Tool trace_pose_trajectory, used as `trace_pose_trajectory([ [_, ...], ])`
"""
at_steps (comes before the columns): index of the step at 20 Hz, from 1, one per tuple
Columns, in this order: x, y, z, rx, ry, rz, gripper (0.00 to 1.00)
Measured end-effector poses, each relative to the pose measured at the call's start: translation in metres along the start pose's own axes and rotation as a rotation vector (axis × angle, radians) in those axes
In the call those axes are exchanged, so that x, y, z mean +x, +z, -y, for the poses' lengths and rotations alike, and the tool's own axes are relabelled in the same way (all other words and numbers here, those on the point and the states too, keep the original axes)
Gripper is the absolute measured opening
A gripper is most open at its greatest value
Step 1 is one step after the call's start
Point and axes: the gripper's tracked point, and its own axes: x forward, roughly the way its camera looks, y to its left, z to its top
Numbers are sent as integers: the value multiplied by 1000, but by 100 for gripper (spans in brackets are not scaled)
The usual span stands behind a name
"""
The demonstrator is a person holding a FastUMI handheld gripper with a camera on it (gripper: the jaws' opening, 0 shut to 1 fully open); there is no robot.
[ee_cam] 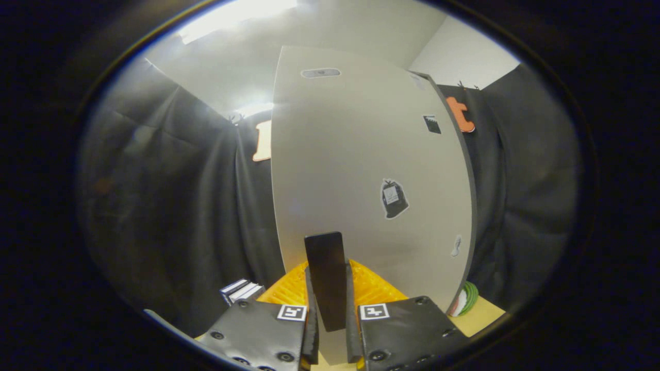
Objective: Open the shoe cabinet door, grab the shoes and put them into the shoe cabinet, then close the shoe cabinet door.
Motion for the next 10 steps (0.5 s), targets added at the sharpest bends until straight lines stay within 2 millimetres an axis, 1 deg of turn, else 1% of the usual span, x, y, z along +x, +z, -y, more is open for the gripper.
trace_pose_trajectory([
  [1,-6,4,2,-2,-2,-2,23],
  [2,-11,1,5,1,-2,0,23],
  [6,-27,4,14,-17,-24,16,19],
  [10,-44,7,26,-14,-64,35,19],
])
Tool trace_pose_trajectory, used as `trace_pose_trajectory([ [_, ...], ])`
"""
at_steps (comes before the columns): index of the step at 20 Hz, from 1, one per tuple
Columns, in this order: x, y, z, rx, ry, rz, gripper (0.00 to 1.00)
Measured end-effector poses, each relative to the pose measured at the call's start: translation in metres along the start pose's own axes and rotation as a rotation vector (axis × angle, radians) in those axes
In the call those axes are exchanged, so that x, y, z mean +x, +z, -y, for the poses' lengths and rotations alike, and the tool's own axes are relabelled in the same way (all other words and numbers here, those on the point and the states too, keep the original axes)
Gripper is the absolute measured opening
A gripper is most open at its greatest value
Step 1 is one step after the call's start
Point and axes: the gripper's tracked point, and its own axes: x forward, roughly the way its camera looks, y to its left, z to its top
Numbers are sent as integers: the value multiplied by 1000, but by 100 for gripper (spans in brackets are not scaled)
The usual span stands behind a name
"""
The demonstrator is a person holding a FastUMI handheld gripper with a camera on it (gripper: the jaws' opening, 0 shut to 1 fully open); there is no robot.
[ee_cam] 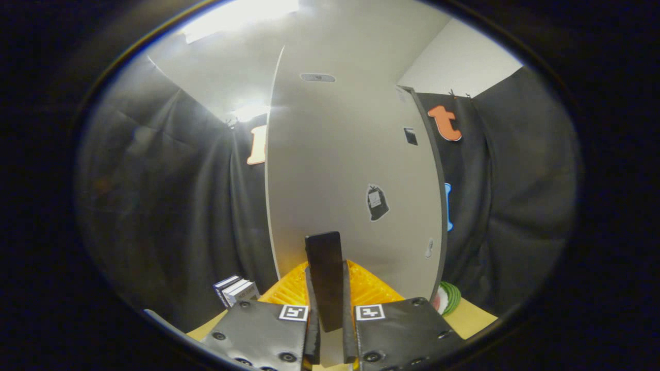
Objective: Open the shoe cabinet door, grab the shoes and put them into the shoe cabinet, then close the shoe cabinet door.
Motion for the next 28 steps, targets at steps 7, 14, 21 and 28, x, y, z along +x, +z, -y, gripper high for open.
trace_pose_trajectory([
  [7,-24,8,27,-33,-93,26,18],
  [14,-49,14,64,-72,-231,55,17],
  [21,-73,21,103,-97,-310,78,17],
  [28,-87,20,150,-99,-345,60,16],
])
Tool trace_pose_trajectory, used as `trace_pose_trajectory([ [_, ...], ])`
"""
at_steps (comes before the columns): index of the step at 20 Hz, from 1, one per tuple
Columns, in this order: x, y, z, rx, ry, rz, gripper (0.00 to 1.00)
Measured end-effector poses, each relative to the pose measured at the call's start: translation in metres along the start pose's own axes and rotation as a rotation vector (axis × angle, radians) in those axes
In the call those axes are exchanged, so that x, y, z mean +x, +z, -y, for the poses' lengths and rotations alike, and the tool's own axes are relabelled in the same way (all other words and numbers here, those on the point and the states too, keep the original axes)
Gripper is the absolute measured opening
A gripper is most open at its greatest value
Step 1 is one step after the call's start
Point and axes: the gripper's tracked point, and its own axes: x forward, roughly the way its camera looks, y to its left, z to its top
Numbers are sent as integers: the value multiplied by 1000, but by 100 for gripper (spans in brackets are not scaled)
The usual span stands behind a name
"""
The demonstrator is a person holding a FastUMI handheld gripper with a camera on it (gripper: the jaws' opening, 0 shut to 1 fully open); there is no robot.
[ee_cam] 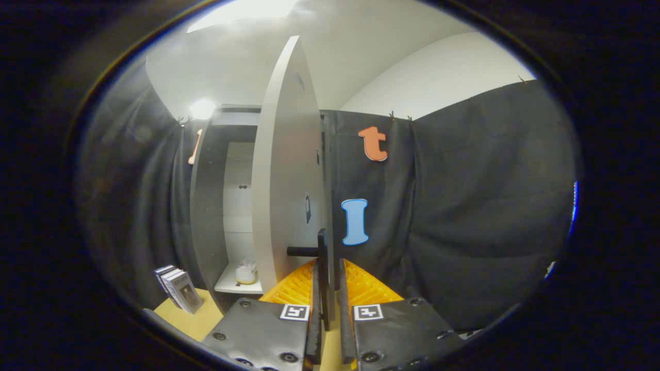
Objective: Open the shoe cabinet door, grab the shoes and put them into the shoe cabinet, then close the shoe cabinet door.
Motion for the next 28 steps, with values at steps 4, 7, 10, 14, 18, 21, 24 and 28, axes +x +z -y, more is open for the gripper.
trace_pose_trajectory([
  [4,-3,-1,38,-5,-37,0,16],
  [7,-5,-2,81,-3,-99,1,12],
  [10,-6,-8,108,4,-149,-10,9],
  [14,-7,-10,115,-2,-153,-1,9],
  [18,-12,-7,109,5,-126,18,9],
  [21,-17,-2,88,4,-84,53,9],
  [24,-19,-8,58,-8,-31,70,9],
  [28,-20,-41,14,-27,49,27,9],
])
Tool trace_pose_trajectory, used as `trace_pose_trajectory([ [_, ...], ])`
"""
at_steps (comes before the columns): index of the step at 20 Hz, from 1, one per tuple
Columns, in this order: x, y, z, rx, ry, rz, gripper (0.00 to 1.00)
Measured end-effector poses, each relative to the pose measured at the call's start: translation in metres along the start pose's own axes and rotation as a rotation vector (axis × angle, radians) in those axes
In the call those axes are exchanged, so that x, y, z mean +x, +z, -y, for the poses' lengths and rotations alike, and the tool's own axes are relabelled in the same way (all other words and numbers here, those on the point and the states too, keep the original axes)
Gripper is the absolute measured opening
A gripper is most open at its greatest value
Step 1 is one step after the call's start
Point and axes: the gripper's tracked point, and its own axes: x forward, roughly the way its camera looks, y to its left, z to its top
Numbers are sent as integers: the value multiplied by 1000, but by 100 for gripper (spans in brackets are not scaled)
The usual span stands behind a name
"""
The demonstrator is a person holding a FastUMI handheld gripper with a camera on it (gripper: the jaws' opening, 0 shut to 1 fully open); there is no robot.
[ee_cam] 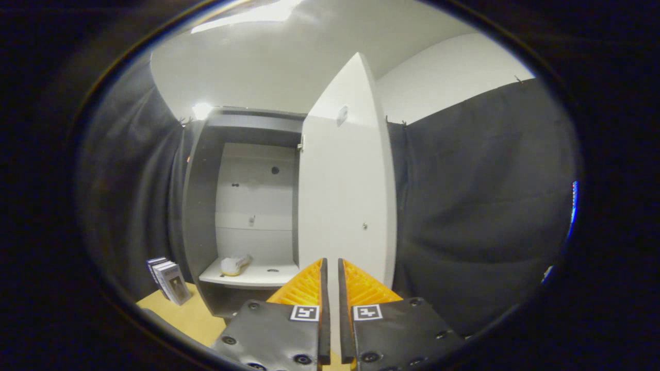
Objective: Open the shoe cabinet door, grab the shoes and put them into the shoe cabinet, then close the shoe cabinet door.
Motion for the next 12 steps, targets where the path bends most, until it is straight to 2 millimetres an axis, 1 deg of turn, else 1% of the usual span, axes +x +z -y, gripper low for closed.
trace_pose_trajectory([
  [3,1,-42,-39,13,82,-59,10],
  [5,2,-83,-70,43,144,-117,10],
  [7,3,-132,-87,69,185,-193,10],
  [9,-1,-185,-102,92,216,-284,14],
  [10,-6,-210,-112,116,238,-328,16],
  [12,-15,-260,-125,139,263,-414,20],
])
